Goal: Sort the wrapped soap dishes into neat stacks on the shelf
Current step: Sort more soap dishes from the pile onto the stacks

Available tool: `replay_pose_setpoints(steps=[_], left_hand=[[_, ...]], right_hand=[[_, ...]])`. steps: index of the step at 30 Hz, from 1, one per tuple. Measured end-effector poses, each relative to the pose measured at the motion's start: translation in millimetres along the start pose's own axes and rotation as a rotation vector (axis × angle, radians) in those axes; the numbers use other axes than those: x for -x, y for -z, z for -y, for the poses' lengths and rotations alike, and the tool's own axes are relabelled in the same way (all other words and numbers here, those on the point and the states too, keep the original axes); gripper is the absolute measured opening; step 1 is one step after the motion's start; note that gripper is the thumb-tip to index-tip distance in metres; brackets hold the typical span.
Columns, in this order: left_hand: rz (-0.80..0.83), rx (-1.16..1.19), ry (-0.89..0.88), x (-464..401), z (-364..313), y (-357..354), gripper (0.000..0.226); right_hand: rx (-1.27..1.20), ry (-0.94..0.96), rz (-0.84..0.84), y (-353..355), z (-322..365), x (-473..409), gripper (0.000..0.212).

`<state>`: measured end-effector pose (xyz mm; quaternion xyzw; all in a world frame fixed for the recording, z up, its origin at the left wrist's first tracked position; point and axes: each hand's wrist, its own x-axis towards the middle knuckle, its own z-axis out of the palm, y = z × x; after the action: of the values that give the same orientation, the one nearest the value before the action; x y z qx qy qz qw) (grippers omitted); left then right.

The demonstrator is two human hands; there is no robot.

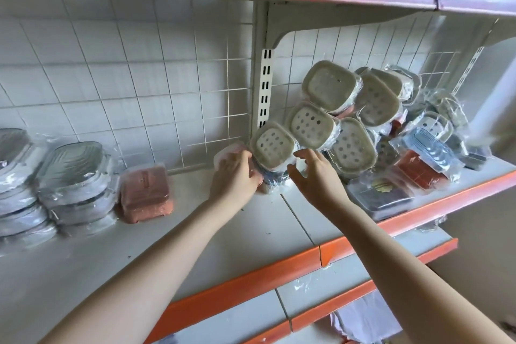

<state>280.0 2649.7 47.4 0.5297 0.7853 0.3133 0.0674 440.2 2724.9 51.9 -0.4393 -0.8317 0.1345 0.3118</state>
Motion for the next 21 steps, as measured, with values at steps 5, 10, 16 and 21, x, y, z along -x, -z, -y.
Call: replay_pose_setpoints(steps=[5, 10, 16, 21], left_hand=[[-0.114, -0.048, 0.095, -12.9, -5.3, -20.3, 0.044], [-0.164, -0.112, 0.233, -22.8, -8.1, -35.8, 0.053], [-0.17, -0.086, 0.402, -26.3, -11.7, -45.4, 0.06], [-0.196, -0.015, 0.486, -24.0, -5.1, -48.4, 0.067]], right_hand=[[-0.029, 0.014, -0.002, -7.2, -11.5, -15.0, 0.044], [-0.039, 0.015, -0.026, -17.9, -14.3, -24.7, 0.049], [-0.124, -0.013, 0.007, -32.2, -6.5, -37.2, 0.055], [-0.311, -0.098, 0.047, -41.7, -6.8, -39.6, 0.064]])
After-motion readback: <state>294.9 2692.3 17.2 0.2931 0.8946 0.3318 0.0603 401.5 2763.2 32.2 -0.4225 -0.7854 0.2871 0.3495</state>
